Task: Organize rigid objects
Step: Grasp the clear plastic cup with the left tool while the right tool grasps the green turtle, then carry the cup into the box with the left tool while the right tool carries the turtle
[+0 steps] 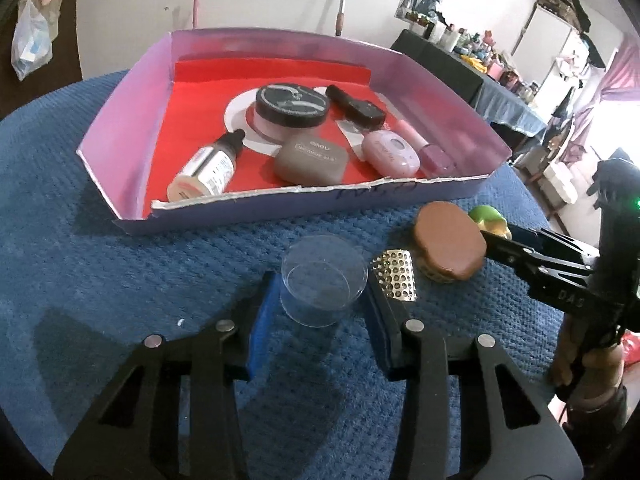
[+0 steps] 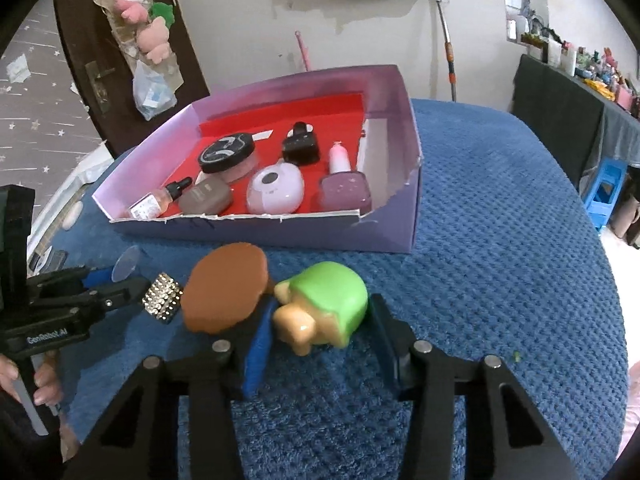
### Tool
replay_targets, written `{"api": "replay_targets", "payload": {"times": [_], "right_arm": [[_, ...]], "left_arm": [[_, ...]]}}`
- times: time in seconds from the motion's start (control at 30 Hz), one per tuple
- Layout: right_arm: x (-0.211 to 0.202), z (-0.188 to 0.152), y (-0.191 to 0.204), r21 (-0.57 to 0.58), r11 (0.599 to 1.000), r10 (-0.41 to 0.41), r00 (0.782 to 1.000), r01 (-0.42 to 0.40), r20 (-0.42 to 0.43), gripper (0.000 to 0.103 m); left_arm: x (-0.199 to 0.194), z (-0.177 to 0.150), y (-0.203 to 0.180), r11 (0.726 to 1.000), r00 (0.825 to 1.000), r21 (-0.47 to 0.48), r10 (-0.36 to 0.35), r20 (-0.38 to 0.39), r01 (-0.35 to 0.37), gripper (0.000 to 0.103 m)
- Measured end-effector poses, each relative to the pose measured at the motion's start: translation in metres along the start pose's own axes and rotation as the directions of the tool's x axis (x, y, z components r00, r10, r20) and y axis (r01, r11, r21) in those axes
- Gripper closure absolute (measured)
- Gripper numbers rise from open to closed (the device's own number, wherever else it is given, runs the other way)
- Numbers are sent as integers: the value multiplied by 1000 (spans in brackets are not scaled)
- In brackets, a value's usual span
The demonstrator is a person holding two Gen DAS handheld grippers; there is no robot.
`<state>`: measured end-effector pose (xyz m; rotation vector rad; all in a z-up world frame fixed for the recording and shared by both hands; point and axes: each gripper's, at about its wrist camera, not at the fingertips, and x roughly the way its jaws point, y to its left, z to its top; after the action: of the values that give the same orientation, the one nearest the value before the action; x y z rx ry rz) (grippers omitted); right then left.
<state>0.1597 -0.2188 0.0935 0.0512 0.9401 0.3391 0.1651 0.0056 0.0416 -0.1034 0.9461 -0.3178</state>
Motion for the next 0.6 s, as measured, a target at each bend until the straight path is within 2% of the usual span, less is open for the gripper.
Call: {"api": "replay_targets", "payload": {"times": [0.23, 0.5, 0.6], "right_arm": [[-20, 3, 2, -3, 1000, -2, 999, 2, 47, 54], [-24, 4, 4, -5, 1000, -3, 999, 3, 53, 54], [-32, 11, 8, -16, 1000, 5, 997, -4, 79, 54]], "left_arm": [[-20, 5, -3, 1000, 998, 11, -10, 58, 10, 64], [-24, 7, -4, 1000, 997, 12, -10, 71, 10, 64], [-36, 13, -4, 1000, 995, 25, -15, 100, 13, 64]]}}
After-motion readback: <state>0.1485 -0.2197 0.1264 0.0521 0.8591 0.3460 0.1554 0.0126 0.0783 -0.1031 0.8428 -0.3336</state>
